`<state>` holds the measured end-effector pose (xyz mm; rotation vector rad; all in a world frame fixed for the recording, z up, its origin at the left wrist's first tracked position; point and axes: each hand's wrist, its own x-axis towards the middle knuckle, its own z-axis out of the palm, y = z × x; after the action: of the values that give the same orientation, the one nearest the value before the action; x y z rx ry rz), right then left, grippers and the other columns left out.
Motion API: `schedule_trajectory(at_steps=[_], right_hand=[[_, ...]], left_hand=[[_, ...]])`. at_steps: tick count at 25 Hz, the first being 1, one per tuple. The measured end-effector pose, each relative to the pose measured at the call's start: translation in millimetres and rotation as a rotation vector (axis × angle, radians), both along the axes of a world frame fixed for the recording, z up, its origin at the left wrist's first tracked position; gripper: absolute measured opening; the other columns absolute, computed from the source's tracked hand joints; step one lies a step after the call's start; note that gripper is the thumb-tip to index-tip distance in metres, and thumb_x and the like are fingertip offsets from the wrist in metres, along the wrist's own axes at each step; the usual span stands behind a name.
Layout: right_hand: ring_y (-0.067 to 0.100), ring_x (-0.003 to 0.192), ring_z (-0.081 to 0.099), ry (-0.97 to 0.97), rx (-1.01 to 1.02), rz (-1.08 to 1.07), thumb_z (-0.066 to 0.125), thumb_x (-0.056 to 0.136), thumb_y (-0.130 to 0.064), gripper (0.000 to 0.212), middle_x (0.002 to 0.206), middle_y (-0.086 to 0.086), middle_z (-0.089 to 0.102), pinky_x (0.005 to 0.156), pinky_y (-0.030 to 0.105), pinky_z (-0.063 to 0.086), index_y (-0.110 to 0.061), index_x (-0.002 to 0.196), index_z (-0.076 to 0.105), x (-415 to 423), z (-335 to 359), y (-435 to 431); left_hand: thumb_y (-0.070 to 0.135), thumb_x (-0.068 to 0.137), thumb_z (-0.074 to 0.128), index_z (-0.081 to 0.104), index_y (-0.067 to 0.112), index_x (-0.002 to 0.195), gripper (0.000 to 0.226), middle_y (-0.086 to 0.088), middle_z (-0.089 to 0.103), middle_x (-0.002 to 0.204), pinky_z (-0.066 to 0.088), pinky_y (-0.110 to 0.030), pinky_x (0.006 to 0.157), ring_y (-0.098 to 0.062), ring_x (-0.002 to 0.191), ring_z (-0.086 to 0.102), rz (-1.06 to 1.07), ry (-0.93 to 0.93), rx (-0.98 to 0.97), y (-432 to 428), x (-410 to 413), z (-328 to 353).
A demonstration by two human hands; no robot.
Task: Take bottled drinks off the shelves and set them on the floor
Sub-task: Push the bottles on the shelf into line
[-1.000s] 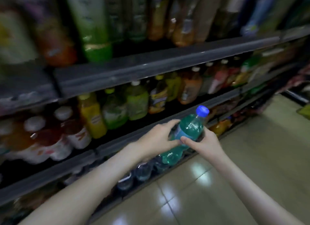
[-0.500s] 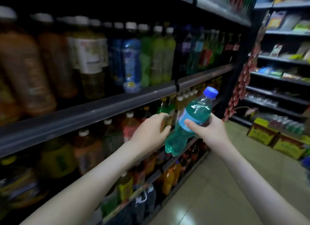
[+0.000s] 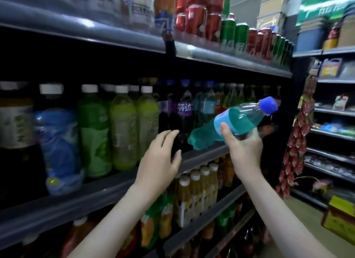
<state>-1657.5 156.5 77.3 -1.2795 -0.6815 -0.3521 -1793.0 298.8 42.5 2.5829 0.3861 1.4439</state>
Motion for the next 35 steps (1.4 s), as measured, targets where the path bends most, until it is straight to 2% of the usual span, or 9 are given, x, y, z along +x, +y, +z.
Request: schedule_trajectory(at_steps=[7,11,15,17,19,21,25,31,35], right_hand=[[-0.008,0.087,0.060,-0.084,-0.156,0.031,0.080,0.074,-0.034,0.036,0.093,-0.019,0.065,0.072,0.005,0.044,-0.026,0.104,0.061,105,16,47],[-0.005,0.087,0.060,-0.103,-0.233,0.111,0.079,0.074,-0.036,0.034,0.092,-0.017,0.066,0.065,0.004,0.044,-0.024,0.102,0.062,138,15,74],[0.000,0.091,0.059,-0.168,-0.370,0.241,0.075,0.075,-0.045,0.049,0.103,-0.012,0.062,0.066,0.005,0.045,-0.024,0.113,0.054,158,25,95],[0.014,0.107,0.053,-0.358,-0.426,0.175,0.076,0.071,-0.051,0.069,0.115,-0.003,0.056,0.086,0.024,0.049,-0.019,0.124,0.047,167,24,106],[0.022,0.120,0.036,-0.584,-0.548,0.048,0.074,0.069,-0.057,0.099,0.131,0.005,0.043,0.098,0.040,0.035,-0.015,0.145,0.026,173,15,114],[0.024,0.123,0.027,-0.793,-0.602,-0.079,0.069,0.072,-0.063,0.112,0.140,0.008,0.031,0.099,0.043,0.024,-0.024,0.153,0.002,184,-1,118],[0.030,0.135,0.025,-1.024,-0.558,-0.224,0.059,0.074,-0.069,0.107,0.149,0.012,0.025,0.108,0.053,0.009,-0.025,0.154,0.001,205,-19,126],[0.025,0.146,0.016,-1.068,-0.511,-0.225,0.045,0.084,-0.063,0.090,0.155,0.008,0.030,0.113,0.055,-0.001,-0.016,0.154,0.011,217,-28,137],[0.026,0.147,0.011,-1.057,-0.469,-0.166,0.064,0.079,-0.055,0.098,0.155,0.010,0.028,0.113,0.054,0.000,-0.016,0.153,0.014,218,-32,143]], left_hand=[[0.033,0.096,0.048,-0.002,0.035,0.148,0.072,-0.007,0.026,0.149,0.045,-0.028,0.089,-0.025,0.130,0.037,0.164,0.051,-0.250,20,109,15],[0.035,0.095,0.051,-0.015,0.031,0.148,0.084,-0.010,0.028,0.147,0.048,-0.029,0.083,-0.027,0.123,0.046,0.299,0.057,-0.273,31,140,19],[0.038,0.091,0.057,-0.018,0.032,0.144,0.092,-0.013,0.046,0.135,0.052,-0.027,0.065,-0.024,0.095,0.062,0.340,0.019,-0.366,39,161,18],[0.037,0.089,0.060,-0.017,0.034,0.143,0.094,-0.013,0.048,0.133,0.051,-0.028,0.065,-0.024,0.092,0.063,0.327,-0.015,-0.413,42,169,19],[0.036,0.087,0.064,-0.019,0.037,0.142,0.100,-0.013,0.046,0.136,0.052,-0.029,0.071,-0.025,0.098,0.062,0.317,-0.050,-0.453,44,172,20],[0.038,0.085,0.065,-0.022,0.044,0.138,0.103,-0.013,0.047,0.136,0.055,-0.031,0.069,-0.023,0.091,0.065,0.334,-0.061,-0.459,45,173,20],[0.039,0.083,0.066,-0.019,0.049,0.137,0.101,-0.013,0.050,0.134,0.057,-0.034,0.065,-0.021,0.077,0.067,0.388,-0.077,-0.454,40,173,18],[0.045,0.084,0.065,-0.019,0.045,0.139,0.101,-0.013,0.045,0.138,0.057,-0.034,0.061,-0.023,0.075,0.067,0.545,-0.067,-0.423,31,183,18],[0.043,0.086,0.063,-0.014,0.025,0.148,0.100,-0.015,0.043,0.138,0.047,-0.027,0.057,-0.027,0.090,0.064,0.748,-0.050,-0.373,26,191,17]])
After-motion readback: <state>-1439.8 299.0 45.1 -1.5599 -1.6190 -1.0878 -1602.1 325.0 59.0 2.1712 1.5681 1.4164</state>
